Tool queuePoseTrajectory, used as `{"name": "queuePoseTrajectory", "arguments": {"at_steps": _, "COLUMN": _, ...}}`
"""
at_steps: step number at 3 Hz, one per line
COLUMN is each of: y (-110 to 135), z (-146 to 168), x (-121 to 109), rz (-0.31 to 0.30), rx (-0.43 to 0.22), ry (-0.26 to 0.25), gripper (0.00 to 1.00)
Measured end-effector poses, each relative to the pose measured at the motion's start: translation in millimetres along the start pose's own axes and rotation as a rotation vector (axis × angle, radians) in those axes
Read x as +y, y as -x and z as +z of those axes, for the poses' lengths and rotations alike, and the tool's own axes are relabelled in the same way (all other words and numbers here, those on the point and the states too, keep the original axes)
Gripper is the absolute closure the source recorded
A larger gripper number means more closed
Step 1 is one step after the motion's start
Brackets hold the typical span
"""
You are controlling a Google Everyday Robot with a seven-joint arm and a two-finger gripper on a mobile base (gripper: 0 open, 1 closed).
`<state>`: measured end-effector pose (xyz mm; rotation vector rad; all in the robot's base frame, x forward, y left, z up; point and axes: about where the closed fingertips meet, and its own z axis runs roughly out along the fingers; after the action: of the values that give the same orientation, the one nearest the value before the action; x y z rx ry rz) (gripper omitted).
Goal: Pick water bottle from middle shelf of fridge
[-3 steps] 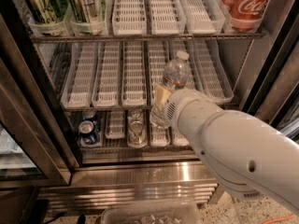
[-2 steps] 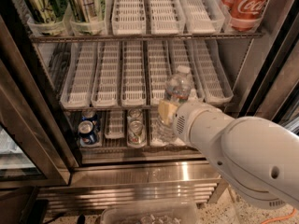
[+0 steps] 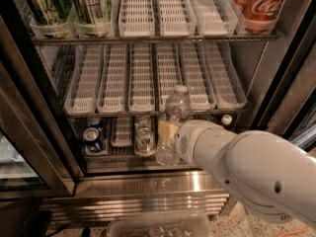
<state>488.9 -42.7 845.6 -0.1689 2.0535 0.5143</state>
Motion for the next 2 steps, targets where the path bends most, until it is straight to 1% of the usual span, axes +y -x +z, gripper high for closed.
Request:
{"name": "queuePoseTrajectory", "arguments": {"at_steps": 1, "y": -44.9, "z": 14.2, "x": 21.6, "rz": -0.058, "rx": 0.108, "ry": 0.067, "gripper": 1.0}}
{"name": "queuePoseTrajectory", "arguments": {"at_steps": 2, "y": -46.8, "z": 15.1, "x": 21.0, "rz": -0.058, "rx": 0.108, "ry": 0.067, "gripper": 1.0}}
